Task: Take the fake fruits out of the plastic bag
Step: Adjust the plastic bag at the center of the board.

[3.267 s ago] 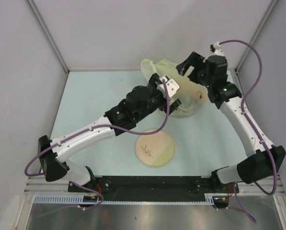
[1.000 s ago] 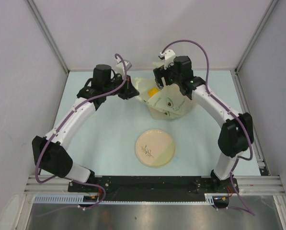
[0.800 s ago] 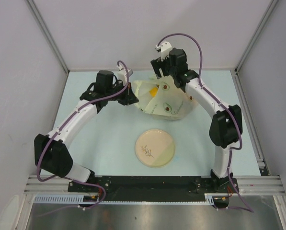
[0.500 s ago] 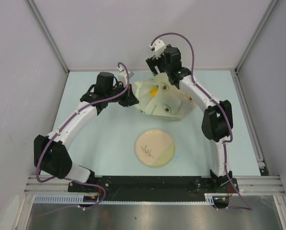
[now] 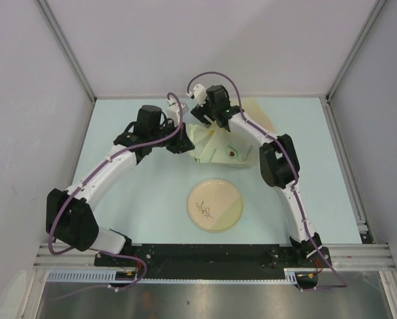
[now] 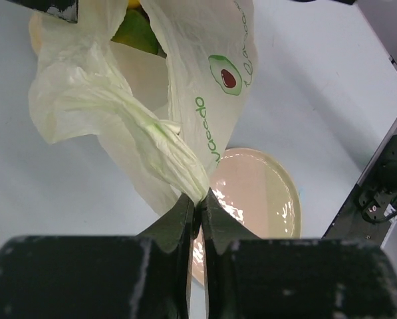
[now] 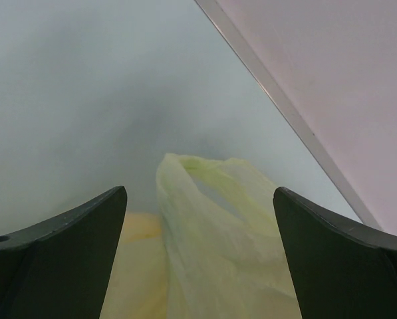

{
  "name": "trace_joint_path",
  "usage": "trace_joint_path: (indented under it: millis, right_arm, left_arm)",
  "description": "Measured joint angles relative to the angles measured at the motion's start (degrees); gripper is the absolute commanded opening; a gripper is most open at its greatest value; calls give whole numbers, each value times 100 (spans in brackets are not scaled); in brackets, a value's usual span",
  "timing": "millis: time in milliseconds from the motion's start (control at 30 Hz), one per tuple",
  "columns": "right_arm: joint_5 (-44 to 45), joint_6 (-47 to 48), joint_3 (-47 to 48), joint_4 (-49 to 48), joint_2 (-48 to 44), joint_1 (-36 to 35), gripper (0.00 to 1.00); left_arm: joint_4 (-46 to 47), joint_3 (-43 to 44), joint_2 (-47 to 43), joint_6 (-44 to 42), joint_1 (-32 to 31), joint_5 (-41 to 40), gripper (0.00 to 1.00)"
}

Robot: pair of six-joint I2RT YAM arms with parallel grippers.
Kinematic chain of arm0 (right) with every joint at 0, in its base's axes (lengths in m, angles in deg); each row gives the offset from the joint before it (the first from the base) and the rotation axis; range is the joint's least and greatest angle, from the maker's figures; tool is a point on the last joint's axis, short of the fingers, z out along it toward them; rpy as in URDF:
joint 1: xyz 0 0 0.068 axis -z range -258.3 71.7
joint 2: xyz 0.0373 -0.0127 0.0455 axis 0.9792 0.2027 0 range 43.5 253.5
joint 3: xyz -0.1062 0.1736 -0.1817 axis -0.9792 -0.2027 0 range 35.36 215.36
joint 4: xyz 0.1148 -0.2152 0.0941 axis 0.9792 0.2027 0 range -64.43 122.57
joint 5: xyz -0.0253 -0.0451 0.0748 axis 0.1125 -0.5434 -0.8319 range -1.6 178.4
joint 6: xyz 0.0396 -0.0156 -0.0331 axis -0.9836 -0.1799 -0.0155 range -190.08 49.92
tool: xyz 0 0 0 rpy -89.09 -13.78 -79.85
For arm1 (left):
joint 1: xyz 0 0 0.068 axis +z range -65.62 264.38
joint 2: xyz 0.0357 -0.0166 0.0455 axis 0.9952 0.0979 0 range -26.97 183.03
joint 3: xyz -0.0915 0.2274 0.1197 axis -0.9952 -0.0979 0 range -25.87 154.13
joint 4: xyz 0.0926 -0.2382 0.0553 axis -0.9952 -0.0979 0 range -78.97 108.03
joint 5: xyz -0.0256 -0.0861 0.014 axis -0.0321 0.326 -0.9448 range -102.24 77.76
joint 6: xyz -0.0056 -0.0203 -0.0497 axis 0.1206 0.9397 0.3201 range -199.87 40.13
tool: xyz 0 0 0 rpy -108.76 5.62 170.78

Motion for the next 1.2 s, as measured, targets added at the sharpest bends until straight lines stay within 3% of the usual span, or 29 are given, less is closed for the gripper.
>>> trace_joint_path:
  millis: [67, 100, 167, 200, 300, 400, 467, 533, 633, 833, 1033, 1100, 1200]
  right_arm:
    - [240, 146, 323, 122, 293, -17, 71]
    - [334, 181, 459, 157, 402, -15, 55]
    - [487, 203, 708, 227, 595, 20, 39]
    - [551, 166, 800, 260, 640, 46, 25]
    - [560, 195, 953, 214, 643, 179, 0]
    - [531, 197, 1128, -63, 605, 286, 0]
    - [474, 197, 1246, -208, 562, 339, 0]
    - [398, 170, 1464, -319, 538, 358, 0]
    - [247, 61, 1891, -623, 496, 354, 0]
    - [-92, -177, 2225, -1698, 33, 424, 0]
    - [-308, -463, 2465, -2297, -435, 754, 0]
    - [-376, -616, 2179, -2398, -706, 872, 0]
    - [-573, -758, 535, -2675, -1685, 986, 0]
  left_arm:
    - [0, 0, -28, -11, 0, -37, 12]
    - [0, 0, -39, -24, 0, -52, 12]
    - [0, 0, -48, -50, 0, -94, 13]
    - [0, 0, -52, -61, 0, -120, 13]
    - [-2, 2, -52, -146, 0, -151, 12]
    - [-76, 101, -11, -256, 0, -219, 9]
    - [-129, 345, 118, -358, 11, -304, 0]
    - [-181, 743, 330, -455, 42, -472, 0]
    - [-282, 1554, 706, -614, 149, -887, 0]
    - [-334, 4089, 1591, -723, 715, -1587, 0]
    - [-52, 5152, 1661, -1008, 852, -1818, 0]
    - [9, 5149, 1528, -1119, 848, -1827, 0]
    - [50, 4590, 1051, -1252, 844, -1742, 0]
